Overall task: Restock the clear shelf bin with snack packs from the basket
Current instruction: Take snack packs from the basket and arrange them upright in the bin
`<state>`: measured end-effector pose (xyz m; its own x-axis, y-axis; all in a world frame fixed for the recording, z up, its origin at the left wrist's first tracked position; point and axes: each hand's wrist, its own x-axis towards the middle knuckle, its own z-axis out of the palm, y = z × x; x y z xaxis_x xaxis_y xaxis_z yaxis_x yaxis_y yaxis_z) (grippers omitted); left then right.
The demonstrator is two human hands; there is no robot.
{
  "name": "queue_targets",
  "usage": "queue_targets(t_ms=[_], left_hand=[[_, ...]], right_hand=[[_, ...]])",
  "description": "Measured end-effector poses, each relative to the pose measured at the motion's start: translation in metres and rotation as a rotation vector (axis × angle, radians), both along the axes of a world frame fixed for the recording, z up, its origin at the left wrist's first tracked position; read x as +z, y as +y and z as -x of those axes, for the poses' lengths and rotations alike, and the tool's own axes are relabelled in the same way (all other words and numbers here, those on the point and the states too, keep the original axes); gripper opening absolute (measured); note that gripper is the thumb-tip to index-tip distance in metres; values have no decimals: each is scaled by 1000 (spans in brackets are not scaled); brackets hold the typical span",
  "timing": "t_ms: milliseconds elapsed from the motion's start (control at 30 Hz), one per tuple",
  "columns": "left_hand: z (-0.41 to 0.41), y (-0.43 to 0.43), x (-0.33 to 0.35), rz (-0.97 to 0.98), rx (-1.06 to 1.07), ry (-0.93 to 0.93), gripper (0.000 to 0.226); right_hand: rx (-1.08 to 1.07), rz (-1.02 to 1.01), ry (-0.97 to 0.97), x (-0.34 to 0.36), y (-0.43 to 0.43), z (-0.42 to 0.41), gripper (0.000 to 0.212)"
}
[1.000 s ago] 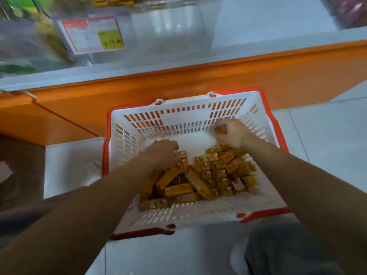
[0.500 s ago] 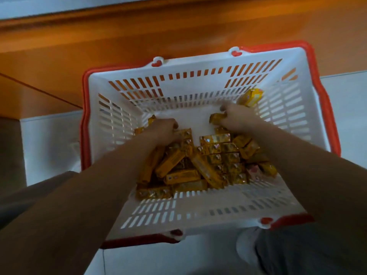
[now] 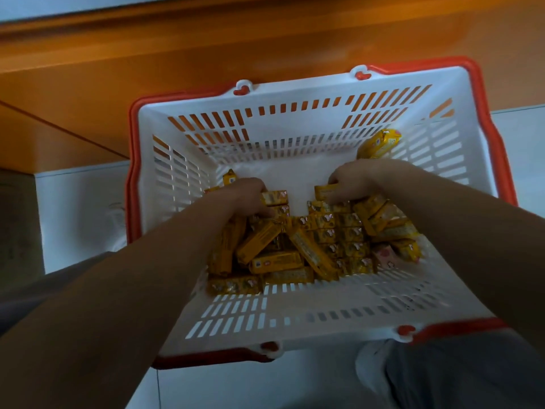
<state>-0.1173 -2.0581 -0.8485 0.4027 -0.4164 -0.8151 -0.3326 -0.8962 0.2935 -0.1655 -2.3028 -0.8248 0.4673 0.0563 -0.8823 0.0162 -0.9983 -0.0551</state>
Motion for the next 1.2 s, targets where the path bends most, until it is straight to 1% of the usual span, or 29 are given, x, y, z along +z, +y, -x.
queue_targets(t_ms=[67, 133, 167, 233, 267, 333, 433, 500, 533, 567, 633, 700, 733, 833, 900, 967, 1033, 1133, 1200], left_hand=[[0, 0, 1, 23, 45, 3, 63], [0, -1, 4, 57, 111, -10, 61], [0, -1, 6, 74, 155, -31, 60], [0, -2, 12, 103, 253, -103, 57], [0, -2, 15, 119, 301, -131, 55], [2, -3, 22, 146, 359, -153, 53], [6, -3, 31, 166, 372, -154, 58], [9, -4, 38, 176, 383, -155, 61], [11, -4, 41, 179, 397, -154, 62], [12, -5, 45, 186, 417, -153, 62], [14, -6, 55, 222, 480, -127, 58], [15, -7, 67, 256, 541, -86, 57], [15, -7, 74, 265, 559, -69, 57], [19, -10, 102, 310, 644, -39, 49], [22, -13, 129, 370, 754, 24, 46], [25, -16, 162, 443, 814, 107, 42], [29, -18, 203, 526, 845, 158, 34], [36, -17, 274, 680, 910, 182, 17], [45, -14, 320, 777, 949, 165, 13]], right_hand=[[-30, -12, 55, 4, -6, -3, 67], [-47, -2, 53, 7, -11, -3, 69], [-30, 13, 5, 9, -11, -2, 69], [68, 59, -150, 10, -13, 5, 69], [112, 71, -197, 10, -15, 8, 69], [134, 74, -184, 11, -18, 13, 72], [178, 94, -110, 15, -18, 12, 76], [224, 127, -101, 18, -14, 12, 83], [214, 127, -117, 19, -12, 12, 85], [175, 102, -154, 21, -10, 12, 84], [4, -11, -222, 25, -9, 15, 75], [-197, -143, -212, 35, -10, 17, 69], [-288, -215, -197, 41, -11, 18, 71], [-606, -478, -233, 71, -13, 24, 92], [-879, -598, -249, 104, -11, 28, 93], [-1072, -705, -262, 144, -7, 31, 80], [-1192, -832, -295, 187, 0, 32, 64], [-1287, -1053, -347, 257, 18, 35, 50], [-1318, -1154, -408, 302, 33, 42, 39]])
